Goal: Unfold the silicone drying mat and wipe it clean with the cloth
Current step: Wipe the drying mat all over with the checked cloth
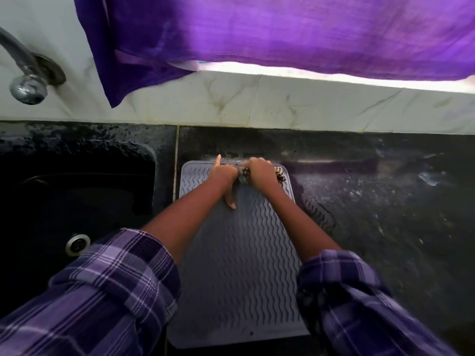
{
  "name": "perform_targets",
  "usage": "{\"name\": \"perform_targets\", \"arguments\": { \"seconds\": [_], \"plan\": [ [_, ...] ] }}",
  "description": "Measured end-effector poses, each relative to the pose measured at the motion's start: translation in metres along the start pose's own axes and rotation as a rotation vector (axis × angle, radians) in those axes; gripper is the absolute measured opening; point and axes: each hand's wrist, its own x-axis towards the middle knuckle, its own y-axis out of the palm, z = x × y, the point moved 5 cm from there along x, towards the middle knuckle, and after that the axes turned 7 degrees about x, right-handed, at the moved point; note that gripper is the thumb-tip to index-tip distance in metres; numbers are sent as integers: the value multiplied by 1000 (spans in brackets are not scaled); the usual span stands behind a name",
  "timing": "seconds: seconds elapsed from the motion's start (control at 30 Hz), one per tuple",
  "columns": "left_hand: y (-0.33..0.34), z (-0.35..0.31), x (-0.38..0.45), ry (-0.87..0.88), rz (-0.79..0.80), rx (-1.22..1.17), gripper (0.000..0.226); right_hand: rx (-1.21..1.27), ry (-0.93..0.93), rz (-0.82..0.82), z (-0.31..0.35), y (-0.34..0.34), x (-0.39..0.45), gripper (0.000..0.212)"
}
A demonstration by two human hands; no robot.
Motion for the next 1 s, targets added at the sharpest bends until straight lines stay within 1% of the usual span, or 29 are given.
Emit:
{"name": "perform_targets", "arguments": {
  "seconds": [0.07, 0.13, 0.2, 0.23, 0.3, 0.37, 0.4, 0.43, 0.53, 0.63, 0.7, 0.77, 0.87, 0.93, 0.97, 1.0],
  "plan": [
    [0, 2, 1, -5, 16, -8, 108, -51, -36, -28, 0, 15, -15, 29],
    [1, 4, 1, -17, 0, -25, 96, 18, -61, -66, -9, 20, -40, 28],
    [2, 3, -1, -25, -18, 1, 103, 76, -127, -92, -13, 26, -84, 26],
    [3, 2, -2, -30, -25, 10, 107, 76, -166, -66, -9, 30, -108, 26],
    [3, 2, -3, -42, -22, 14, 109, 87, -185, 76, -6, 33, -124, 26],
    [1, 1, -3, -46, -6, 19, 110, 95, -111, 256, -8, 22, -100, 20],
    [1, 1, -3, -47, 0, 20, 110, 120, -63, 303, -9, 14, -82, 18],
    [1, 1, -2, -50, 4, 20, 109, 162, -25, 290, -9, 6, -62, 19],
    [2, 2, -2, -63, -10, 14, 102, 192, 49, 113, -3, 0, -32, 22],
    [2, 3, -3, -56, -32, 36, 106, 56, -21, -15, 8, 22, -56, 25],
    [3, 2, -7, -51, -43, 44, 106, 104, -68, -64, 5, 31, -83, 25],
    [3, 3, -7, -47, -40, 37, 108, 161, -111, -52, 1, 37, -116, 24],
    [3, 5, -8, -48, -24, 17, 108, 131, -106, 127, 7, 45, -142, 26],
    [4, 3, -8, -45, -36, 6, 107, 96, -10, 248, 11, 35, -121, 17],
    [4, 2, -7, -46, -45, 0, 105, 106, 46, 244, 12, 26, -103, 14],
    [4, 3, -5, -46, -49, -5, 102, 137, 83, 197, 12, 16, -86, 15]
  ]
}}
